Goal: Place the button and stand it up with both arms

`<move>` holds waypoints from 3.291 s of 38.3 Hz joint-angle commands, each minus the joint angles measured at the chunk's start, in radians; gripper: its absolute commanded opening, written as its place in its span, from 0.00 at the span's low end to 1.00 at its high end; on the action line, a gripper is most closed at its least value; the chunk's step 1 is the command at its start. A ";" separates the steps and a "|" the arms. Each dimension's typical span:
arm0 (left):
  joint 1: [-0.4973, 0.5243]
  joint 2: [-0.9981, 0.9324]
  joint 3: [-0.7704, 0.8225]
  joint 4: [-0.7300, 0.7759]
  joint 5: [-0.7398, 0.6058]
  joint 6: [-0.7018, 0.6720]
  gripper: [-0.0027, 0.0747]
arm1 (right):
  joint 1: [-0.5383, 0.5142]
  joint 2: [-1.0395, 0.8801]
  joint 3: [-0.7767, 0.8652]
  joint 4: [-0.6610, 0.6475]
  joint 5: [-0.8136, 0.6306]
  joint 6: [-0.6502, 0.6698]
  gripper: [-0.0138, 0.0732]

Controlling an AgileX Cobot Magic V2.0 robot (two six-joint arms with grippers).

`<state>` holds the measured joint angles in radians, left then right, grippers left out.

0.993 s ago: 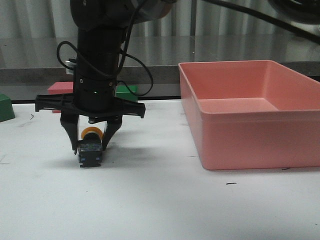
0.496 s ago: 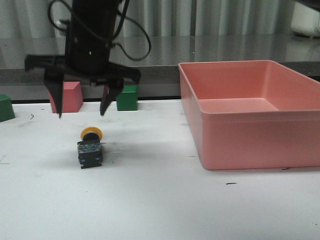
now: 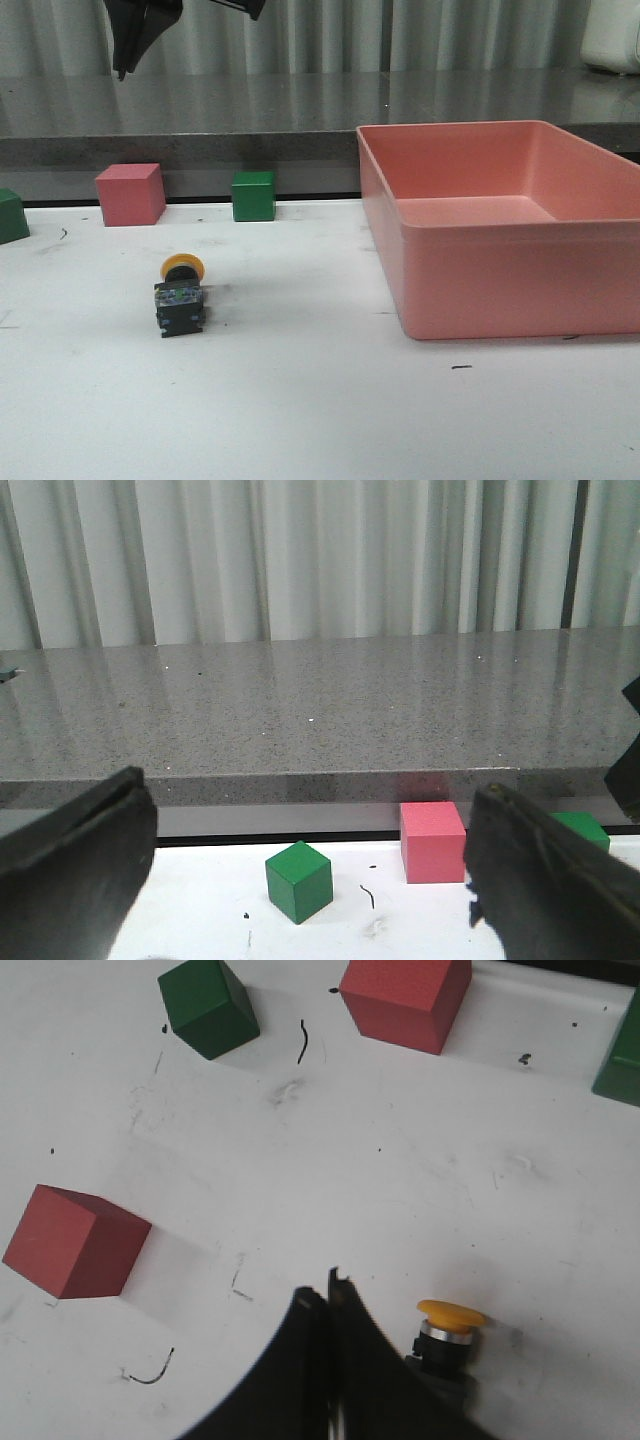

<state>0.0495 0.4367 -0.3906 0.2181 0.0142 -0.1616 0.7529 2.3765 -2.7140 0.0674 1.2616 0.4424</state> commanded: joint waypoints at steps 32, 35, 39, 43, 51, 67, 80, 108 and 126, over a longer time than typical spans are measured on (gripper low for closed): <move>-0.005 0.011 -0.036 -0.005 -0.073 -0.002 0.80 | -0.522 -0.706 0.745 -0.067 0.077 -0.248 0.08; -0.005 0.011 -0.036 -0.005 -0.073 -0.002 0.80 | -0.568 -0.761 0.857 -0.104 0.060 -0.256 0.08; -0.005 0.011 -0.036 -0.005 -0.073 -0.002 0.80 | -0.606 -0.842 1.003 -0.126 0.010 -0.265 0.08; -0.005 0.011 -0.036 -0.005 -0.073 -0.002 0.80 | -0.611 -0.940 1.164 -0.142 -0.070 -0.265 0.08; -0.005 0.011 -0.036 -0.005 -0.073 -0.002 0.80 | -0.608 -1.136 1.459 -0.143 -0.272 -0.265 0.08; -0.005 0.011 -0.036 -0.005 -0.073 -0.002 0.80 | -0.608 -1.635 2.070 -0.201 -0.870 -0.265 0.08; -0.005 0.011 -0.036 -0.005 -0.073 -0.002 0.80 | -0.608 -2.040 2.299 -0.204 -1.058 -0.265 0.08; -0.058 0.154 -0.113 -0.037 0.004 -0.002 0.80 | -0.608 -2.119 2.309 -0.204 -1.057 -0.265 0.08; -0.428 0.683 -0.463 -0.086 0.278 -0.002 0.80 | -0.608 -2.119 2.309 -0.204 -1.057 -0.265 0.08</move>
<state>-0.3329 1.0627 -0.7605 0.1710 0.2961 -0.1616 0.1466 0.2478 -0.3815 -0.1234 0.2926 0.1877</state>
